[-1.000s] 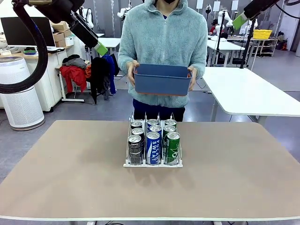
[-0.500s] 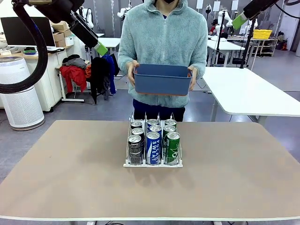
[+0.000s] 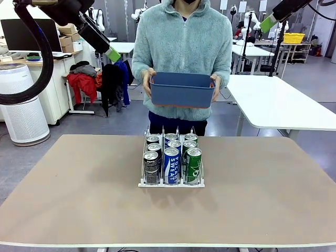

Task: Fill the beverage cans into the dispenser.
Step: Place the picked Sprite in the line of the Automatic Can Dispenser with the same cans.

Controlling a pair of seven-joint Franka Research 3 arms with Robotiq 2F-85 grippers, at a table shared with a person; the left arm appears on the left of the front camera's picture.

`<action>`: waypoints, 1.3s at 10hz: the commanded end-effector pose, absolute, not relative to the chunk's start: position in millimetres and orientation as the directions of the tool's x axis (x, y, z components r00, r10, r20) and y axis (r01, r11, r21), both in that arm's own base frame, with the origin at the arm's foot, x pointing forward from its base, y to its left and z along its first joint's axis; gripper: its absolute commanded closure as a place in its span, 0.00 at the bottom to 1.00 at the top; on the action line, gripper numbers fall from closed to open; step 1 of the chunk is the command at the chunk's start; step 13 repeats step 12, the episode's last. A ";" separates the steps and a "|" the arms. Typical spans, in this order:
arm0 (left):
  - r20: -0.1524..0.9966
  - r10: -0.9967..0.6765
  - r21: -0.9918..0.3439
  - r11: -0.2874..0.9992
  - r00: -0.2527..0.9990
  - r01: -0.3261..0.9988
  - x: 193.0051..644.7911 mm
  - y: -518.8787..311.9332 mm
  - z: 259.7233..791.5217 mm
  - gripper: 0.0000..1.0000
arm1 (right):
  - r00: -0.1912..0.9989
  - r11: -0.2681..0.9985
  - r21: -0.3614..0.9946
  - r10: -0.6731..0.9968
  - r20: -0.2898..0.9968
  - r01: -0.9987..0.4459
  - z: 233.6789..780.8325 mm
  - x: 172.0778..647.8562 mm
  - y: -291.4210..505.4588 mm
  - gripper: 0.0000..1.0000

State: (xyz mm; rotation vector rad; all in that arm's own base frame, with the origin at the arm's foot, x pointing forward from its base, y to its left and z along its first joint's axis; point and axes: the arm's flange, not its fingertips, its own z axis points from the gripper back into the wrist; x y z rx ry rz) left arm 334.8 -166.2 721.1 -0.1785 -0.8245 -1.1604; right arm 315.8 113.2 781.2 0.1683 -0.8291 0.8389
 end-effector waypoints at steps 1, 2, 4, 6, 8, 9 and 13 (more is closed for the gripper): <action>0.654 -0.741 0.275 0.420 0.152 0.865 334.7 -165.4 718.9 0.00 | 0.386 0.676 -0.177 0.594 0.706 -0.716 779.6 315.2 114.7 0.00; 0.654 -0.741 0.275 0.420 0.152 0.865 334.7 -165.4 718.9 0.00 | 0.386 0.676 -0.177 0.594 0.706 -0.716 779.6 315.2 114.7 0.00; 0.654 -0.741 0.275 0.420 0.152 0.865 334.7 -165.4 718.9 0.00 | 0.386 0.676 -0.177 0.594 0.706 -0.716 779.6 315.2 114.7 0.00; 0.654 -0.741 0.275 0.420 0.152 0.865 334.7 -165.4 718.9 0.00 | 0.386 0.676 -0.177 0.594 0.706 -0.716 779.6 315.2 114.7 0.00; 0.654 -0.741 0.275 0.420 0.152 0.865 334.7 -165.4 718.9 0.00 | 0.386 0.676 -0.177 0.594 0.706 -0.716 779.6 315.2 114.7 0.00; 0.654 -0.741 0.275 0.420 0.152 0.865 334.7 -165.4 718.9 0.00 | 0.386 0.676 -0.177 0.594 0.706 -0.716 779.6 315.2 114.7 0.00; 0.654 -0.741 0.275 0.420 0.152 0.865 334.7 -165.4 718.9 0.00 | 0.386 0.676 -0.177 0.594 0.706 -0.716 779.6 315.2 114.7 0.00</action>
